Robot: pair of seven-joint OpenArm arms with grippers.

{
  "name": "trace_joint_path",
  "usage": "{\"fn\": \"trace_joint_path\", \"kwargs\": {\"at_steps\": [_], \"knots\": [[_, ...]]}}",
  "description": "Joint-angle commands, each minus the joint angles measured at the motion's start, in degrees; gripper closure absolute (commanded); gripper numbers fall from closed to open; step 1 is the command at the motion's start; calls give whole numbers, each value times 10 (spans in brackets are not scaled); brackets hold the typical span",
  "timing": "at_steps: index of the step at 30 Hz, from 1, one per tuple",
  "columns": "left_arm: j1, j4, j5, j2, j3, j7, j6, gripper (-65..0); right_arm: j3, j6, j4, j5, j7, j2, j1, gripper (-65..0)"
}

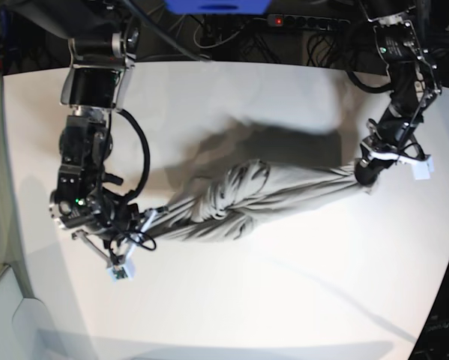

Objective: Layout the t-shirt on the table in an organized manner, then fold the t-shirt properly
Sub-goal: 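Pull the shirt end with the left gripper away from the right gripper, then release and regrasp the shirt with the right gripper nearer the bundle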

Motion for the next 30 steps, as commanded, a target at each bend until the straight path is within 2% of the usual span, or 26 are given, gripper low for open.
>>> {"fn": "trace_joint_path", "kwargs": {"at_steps": [1, 8, 10, 15, 17, 19, 25, 30], "knots": [[-2, 8, 4, -11, -9, -28, 11, -4, 12, -9, 12, -23, 13, 16, 18, 0], [10, 3, 4, -10, -5, -29, 11, -4, 47, -9, 10, -23, 12, 21, 17, 0], [8, 4, 5, 1, -4, -27, 11, -4, 46, -8, 14, -23, 10, 21, 11, 0], [8, 4, 5, 5, -4, -24, 11, -4, 31, -5, 59, -19, -38, 10, -2, -2], [8, 4, 5, 5, -4, -24, 11, -4, -7, -5, 86, -19, -65, 4, -1, -8], [8, 4, 6, 5, -4, -24, 11, -4, -60, -5, 114, -19, -89, 1, -1, -42], [10, 4, 7, 5, -4, -24, 11, -4, -270, -5, 143, -19, -101, 1, 1, -203], [11, 5, 8, 5, -4, -24, 11, -4, -353, -5, 140, -19, -97, -14, 13, -328]]}}
